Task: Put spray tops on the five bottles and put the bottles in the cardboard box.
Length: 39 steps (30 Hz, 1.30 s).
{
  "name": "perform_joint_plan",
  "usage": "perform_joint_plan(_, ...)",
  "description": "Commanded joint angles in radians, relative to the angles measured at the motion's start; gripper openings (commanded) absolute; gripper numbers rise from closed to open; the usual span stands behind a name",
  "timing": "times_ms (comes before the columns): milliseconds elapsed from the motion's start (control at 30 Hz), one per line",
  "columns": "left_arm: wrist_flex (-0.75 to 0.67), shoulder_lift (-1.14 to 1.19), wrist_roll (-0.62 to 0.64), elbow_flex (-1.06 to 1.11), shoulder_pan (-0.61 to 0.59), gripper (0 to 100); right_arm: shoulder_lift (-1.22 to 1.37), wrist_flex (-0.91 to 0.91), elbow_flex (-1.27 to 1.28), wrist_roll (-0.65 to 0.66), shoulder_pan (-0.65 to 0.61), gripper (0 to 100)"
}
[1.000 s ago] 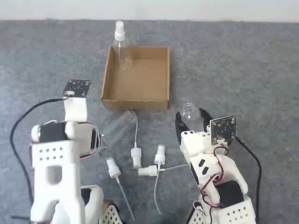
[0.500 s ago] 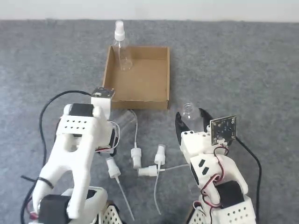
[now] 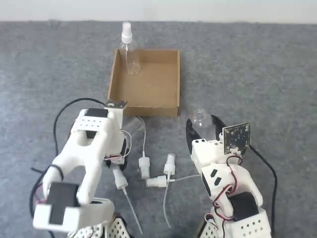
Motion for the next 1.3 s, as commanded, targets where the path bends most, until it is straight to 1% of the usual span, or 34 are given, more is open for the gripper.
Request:
perform_joint_plan(0, -0.078, 0.087, 0.008, -0.002, 0.003, 13, -0.018, -0.018, -0.006, 0.000, 0.012, 10.0)
perform_joint_plan(100, -0.118, 0.144, 0.008, -0.002, 0.009, 13, -0.018, -0.018, -0.006, 0.000, 0.012, 10.0)
perform_joint_plan(200, -0.140, 0.187, 0.009, -0.001, 0.043, 13, -0.018, -0.018, -0.006, 0.000, 0.012, 10.0)
perform_joint_plan(333, -0.160, 0.207, 0.072, -0.001, 0.087, 13, -0.018, -0.018, -0.006, 0.002, 0.012, 10.0)
perform_joint_plan(467, -0.157, 0.206, 0.084, -0.008, 0.118, 13, -0.018, -0.018, -0.006, 0.002, 0.013, 10.0)
perform_joint_plan(633, -0.147, 0.206, 0.086, -0.053, 0.124, 13, -0.018, -0.018, -0.006, 0.002, 0.013, 10.0)
perform_joint_plan(833, -0.049, 0.206, 0.086, -0.173, 0.127, 13, -0.018, -0.018, -0.006, 0.002, 0.013, 10.0)
perform_joint_plan(933, 0.008, 0.206, 0.084, -0.222, 0.172, 13, -0.018, -0.018, -0.006, 0.002, 0.013, 10.0)
perform_joint_plan(1000, 0.032, 0.204, 0.084, -0.251, 0.218, 10, -0.018, -0.018, -0.006, 0.002, 0.018, 10.0)
perform_joint_plan(1067, 0.068, 0.204, 0.086, -0.294, 0.253, 5, -0.018, -0.021, -0.008, 0.002, 0.035, 10.0)
perform_joint_plan(1133, 0.127, 0.204, 0.087, -0.340, 0.267, 5, -0.018, -0.024, -0.008, 0.002, 0.047, 10.0)
perform_joint_plan(1267, 0.215, 0.204, 0.146, -0.392, 0.267, 5, -0.018, -0.024, -0.008, 0.002, 0.045, 10.0)
